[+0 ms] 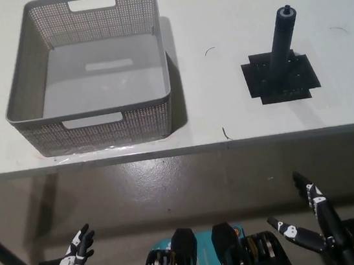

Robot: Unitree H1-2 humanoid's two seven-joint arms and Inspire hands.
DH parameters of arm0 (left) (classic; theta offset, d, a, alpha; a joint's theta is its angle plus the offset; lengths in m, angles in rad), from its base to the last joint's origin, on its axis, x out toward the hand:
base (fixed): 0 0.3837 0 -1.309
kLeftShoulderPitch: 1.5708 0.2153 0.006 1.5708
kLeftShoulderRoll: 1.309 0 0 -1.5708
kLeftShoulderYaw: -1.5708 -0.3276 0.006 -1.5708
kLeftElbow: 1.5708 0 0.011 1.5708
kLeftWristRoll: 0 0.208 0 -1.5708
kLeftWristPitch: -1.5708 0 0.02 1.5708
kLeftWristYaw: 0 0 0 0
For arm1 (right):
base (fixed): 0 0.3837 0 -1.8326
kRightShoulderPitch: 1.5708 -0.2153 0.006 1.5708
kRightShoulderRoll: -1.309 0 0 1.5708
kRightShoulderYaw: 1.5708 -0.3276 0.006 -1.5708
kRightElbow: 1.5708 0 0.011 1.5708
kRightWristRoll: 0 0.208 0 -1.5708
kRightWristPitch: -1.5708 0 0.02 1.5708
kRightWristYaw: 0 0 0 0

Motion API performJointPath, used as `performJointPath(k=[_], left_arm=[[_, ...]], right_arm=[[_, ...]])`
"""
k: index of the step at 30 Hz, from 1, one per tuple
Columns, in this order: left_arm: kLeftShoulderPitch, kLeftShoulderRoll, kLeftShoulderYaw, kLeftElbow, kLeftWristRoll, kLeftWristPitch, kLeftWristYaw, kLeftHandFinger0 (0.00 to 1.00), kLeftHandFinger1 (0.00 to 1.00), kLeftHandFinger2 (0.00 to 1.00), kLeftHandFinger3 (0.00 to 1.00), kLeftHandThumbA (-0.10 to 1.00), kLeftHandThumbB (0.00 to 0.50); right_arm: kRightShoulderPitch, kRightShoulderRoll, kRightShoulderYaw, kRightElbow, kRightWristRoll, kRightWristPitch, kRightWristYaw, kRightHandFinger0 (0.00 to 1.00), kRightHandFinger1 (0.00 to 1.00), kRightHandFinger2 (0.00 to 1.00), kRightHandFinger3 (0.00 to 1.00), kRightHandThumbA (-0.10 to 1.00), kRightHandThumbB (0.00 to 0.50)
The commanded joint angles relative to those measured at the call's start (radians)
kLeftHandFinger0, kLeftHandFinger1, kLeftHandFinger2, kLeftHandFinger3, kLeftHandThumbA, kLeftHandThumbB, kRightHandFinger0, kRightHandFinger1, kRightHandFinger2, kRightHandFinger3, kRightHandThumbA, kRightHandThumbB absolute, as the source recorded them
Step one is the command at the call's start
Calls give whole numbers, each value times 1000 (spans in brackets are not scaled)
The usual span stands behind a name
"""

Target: Use the right hand to pick up a electric screw driver and put it into a container on the left side

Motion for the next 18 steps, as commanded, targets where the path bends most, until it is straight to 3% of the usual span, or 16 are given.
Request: performJointPath(k=[1,13,14,18], left_arm=[[-13,19,0,-21,2,-49,-14,1000,1000,1000,1000,1000,251],[-12,13,4,-6,9,-61,-14,1000,1000,1000,1000,1000,261],[-13,12,4,-4,5,-61,-17,1000,1000,1000,1000,1000,258],[-13,10,5,-1,11,-64,-11,1000,1000,1000,1000,1000,267]], right_arm=[[60,0,3,-137,2,-74,-16,1000,1000,1000,1000,899,292],[178,-22,-8,-444,48,-74,15,1000,1000,1000,1000,920,304],[177,-25,-9,-480,50,-74,16,1000,1000,1000,1000,910,269],[157,-24,-27,-545,33,-74,-6,1000,1000,1000,1000,916,262]])
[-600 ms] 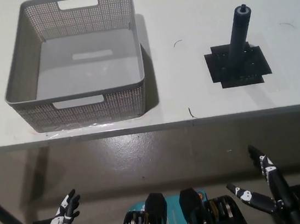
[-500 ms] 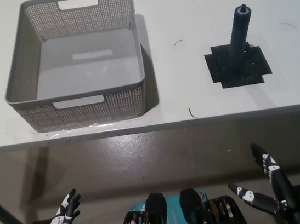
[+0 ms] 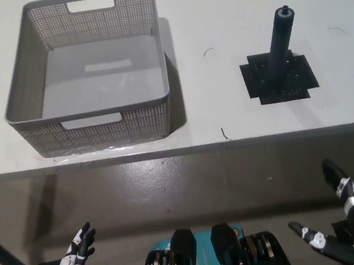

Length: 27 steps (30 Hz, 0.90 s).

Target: Use the right hand to pick up a electric screw driver and put it into a container on the left side

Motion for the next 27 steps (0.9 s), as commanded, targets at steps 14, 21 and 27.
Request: performJointPath(k=[14,21,27], left_arm=[[-8,11,2,-8,3,-42,-6,1000,1000,1000,1000,1000,261],[4,6,3,-2,5,-50,-1,1000,1000,1000,1000,1000,269],[5,4,1,4,0,-56,-5,1000,1000,1000,1000,1000,268]], right_arm=[[-321,-11,-174,75,124,91,-26,1000,1000,1000,1000,1000,286],[-440,-35,-215,202,187,175,7,1000,1000,1000,1000,1000,304],[-527,-44,-217,316,183,182,11,1000,1000,1000,1000,1000,314]])
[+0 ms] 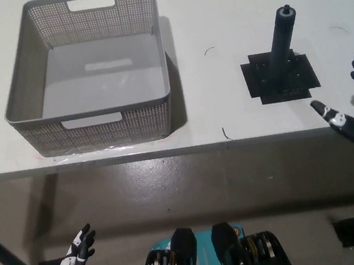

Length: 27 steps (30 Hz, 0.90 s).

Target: Use the right hand to pick up a electric screw driver and put it into a container on the left side

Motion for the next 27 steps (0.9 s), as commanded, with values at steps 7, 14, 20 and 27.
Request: performJointPath(k=[7,14,20,27], left_arm=[[6,1,-2,-13,-2,-31,-4,1000,1000,1000,1000,1000,262],[-3,1,-3,-5,2,-37,-2,1000,1000,1000,1000,1000,257],[-1,1,-2,2,-8,-44,-7,1000,1000,1000,1000,1000,270],[-3,-1,-1,0,-5,-44,-8,1000,1000,1000,1000,1000,266]], right_arm=[[-169,-5,-5,140,56,55,23,1000,1000,1000,1000,1000,326],[-235,7,10,217,26,48,8,1000,1000,1000,1000,1000,308],[-294,9,16,323,25,0,12,1000,1000,1000,1000,1000,297],[-396,6,3,498,40,-27,11,1000,1000,1000,1000,1000,311]])
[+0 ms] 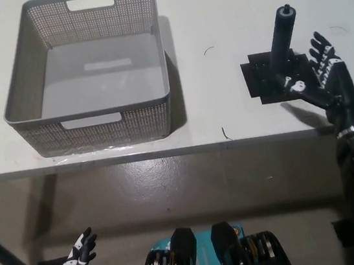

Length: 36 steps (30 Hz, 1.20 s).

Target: Use the right hand to pick up a electric screw driver and put it into a container on the left side

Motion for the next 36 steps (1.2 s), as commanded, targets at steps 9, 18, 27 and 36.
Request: performJointPath(k=[9,18,27,36], left_arm=[[-7,6,-1,-9,-9,-45,-10,1000,1000,1000,1000,1000,267],[0,4,-4,5,-15,-70,-17,1000,1000,1000,1000,1000,284],[2,3,-2,-19,-20,-60,-19,1000,1000,1000,1000,1000,278],[7,11,2,-41,-27,-50,-30,1000,1000,1000,1000,1000,282]], right_arm=[[-227,-24,-35,268,72,-49,66,1000,1000,1000,1000,1000,306],[-420,-59,-57,557,89,-35,76,1000,1000,1000,1000,1000,369],[-592,-32,-40,712,31,-49,-300,1,0,86,75,-100,175],[-603,6,-2,722,2,-55,-357,0,53,513,468,-100,143]])
